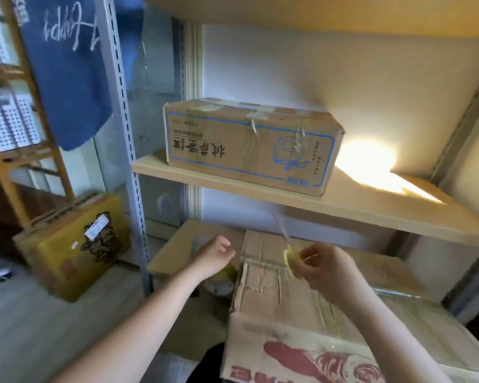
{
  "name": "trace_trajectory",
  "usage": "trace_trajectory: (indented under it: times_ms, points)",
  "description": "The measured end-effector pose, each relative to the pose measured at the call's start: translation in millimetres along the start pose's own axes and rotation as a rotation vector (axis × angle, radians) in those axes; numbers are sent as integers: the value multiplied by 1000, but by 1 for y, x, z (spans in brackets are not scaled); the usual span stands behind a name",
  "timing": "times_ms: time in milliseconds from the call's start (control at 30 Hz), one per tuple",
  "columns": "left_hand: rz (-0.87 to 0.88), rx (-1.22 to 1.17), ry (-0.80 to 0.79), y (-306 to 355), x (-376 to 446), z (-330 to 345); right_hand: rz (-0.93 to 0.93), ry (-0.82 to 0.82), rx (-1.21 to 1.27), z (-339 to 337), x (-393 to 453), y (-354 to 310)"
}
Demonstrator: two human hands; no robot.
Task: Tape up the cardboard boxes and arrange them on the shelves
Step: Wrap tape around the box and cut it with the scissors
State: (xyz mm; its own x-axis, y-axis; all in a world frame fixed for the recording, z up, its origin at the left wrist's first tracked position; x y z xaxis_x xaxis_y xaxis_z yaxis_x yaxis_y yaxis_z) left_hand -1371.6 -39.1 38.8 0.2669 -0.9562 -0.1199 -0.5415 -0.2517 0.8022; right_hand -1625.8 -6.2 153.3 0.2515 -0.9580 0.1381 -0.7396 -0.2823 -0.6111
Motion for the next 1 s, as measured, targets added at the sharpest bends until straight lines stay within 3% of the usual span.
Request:
trace_trajectory:
  times_ms: [67, 133, 233, 300, 467, 667, 867, 1000]
  points:
    - [8, 37, -122, -13, -3, 15, 82, -186, 204, 80, 2, -15]
    - [30, -3, -144, -25, 4, 17, 162, -279, 369, 137, 8, -30]
    - [71, -75, -204, -38, 20, 13, 226, -322, 503, 187, 19, -50]
    - [89, -57, -326, -41, 27, 18, 269, -314, 564, 207, 26, -54]
    - [92, -40, -550, -61, 50, 35, 155, -295, 361, 207, 24, -51]
    - [189, 365, -682, -79, 66, 43, 42, -457, -50, 215, 4, -69]
    - [13, -30, -698, -99, 69, 20, 365, -600, 131, 223, -12, -55]
    - [-2, -52, -702, -97, 64, 12, 443, -631, 117, 223, -9, -52]
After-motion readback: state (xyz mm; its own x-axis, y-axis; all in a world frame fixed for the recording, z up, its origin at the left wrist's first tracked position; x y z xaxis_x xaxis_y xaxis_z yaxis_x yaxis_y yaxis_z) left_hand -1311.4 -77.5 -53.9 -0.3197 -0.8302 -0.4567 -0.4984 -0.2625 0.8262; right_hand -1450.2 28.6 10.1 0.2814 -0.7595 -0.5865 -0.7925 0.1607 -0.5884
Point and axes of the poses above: each hand's wrist, its own x-axis towards the middle knuckle, its own z-axis out of the palm, y = z × x, the point moved 9 cm from there along x, towards the middle knuckle, and after that the axes turned 3 degrees about -z, right-handed, at the moved point
